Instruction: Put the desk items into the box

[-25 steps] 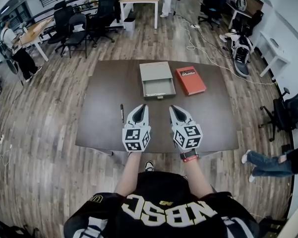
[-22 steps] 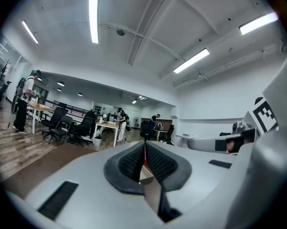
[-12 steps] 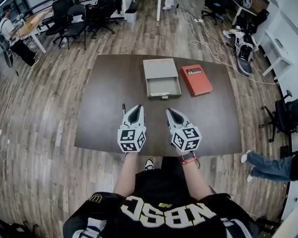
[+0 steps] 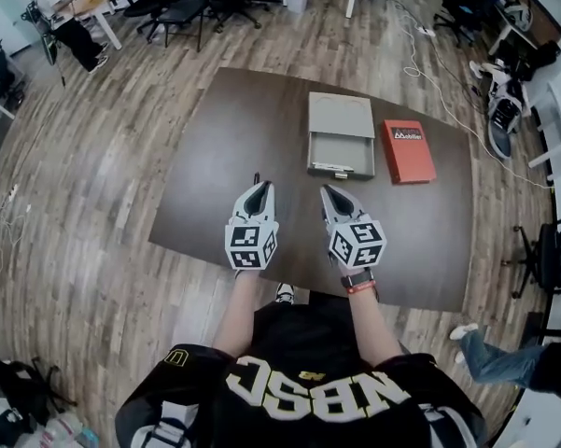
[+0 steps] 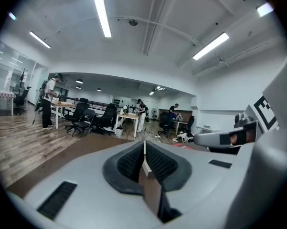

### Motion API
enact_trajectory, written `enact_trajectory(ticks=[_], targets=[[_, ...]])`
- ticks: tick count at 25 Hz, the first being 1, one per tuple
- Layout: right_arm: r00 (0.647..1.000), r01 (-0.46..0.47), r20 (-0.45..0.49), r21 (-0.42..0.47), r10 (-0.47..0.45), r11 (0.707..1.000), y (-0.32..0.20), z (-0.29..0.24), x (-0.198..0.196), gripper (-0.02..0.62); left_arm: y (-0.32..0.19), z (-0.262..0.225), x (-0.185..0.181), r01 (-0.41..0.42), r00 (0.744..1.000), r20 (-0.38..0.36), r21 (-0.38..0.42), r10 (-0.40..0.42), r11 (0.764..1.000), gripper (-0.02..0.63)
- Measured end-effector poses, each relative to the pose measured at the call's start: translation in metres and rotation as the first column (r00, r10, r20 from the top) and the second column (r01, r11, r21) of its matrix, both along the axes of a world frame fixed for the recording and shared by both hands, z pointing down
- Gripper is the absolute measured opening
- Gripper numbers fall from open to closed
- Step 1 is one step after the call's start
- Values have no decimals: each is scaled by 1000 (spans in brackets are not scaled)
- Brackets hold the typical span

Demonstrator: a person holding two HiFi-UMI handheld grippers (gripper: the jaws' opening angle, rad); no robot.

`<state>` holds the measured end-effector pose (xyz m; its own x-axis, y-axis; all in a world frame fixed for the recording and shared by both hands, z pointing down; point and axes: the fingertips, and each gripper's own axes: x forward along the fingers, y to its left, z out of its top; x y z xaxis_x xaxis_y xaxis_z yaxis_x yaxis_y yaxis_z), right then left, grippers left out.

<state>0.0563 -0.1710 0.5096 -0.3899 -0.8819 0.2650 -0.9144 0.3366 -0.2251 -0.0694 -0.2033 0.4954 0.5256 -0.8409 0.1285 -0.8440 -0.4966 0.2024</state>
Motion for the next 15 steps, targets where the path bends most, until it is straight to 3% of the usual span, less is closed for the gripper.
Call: enact_trajectory(ticks=[10, 15], targets=[[993, 119, 26, -76, -117, 990, -33, 30, -36, 9, -21, 37, -44, 93, 993, 87, -110, -83, 990, 25], [987, 162, 34, -99, -159, 982, -41, 42, -50, 9, -28, 72, -48, 79, 986, 162, -184, -49, 980, 106]])
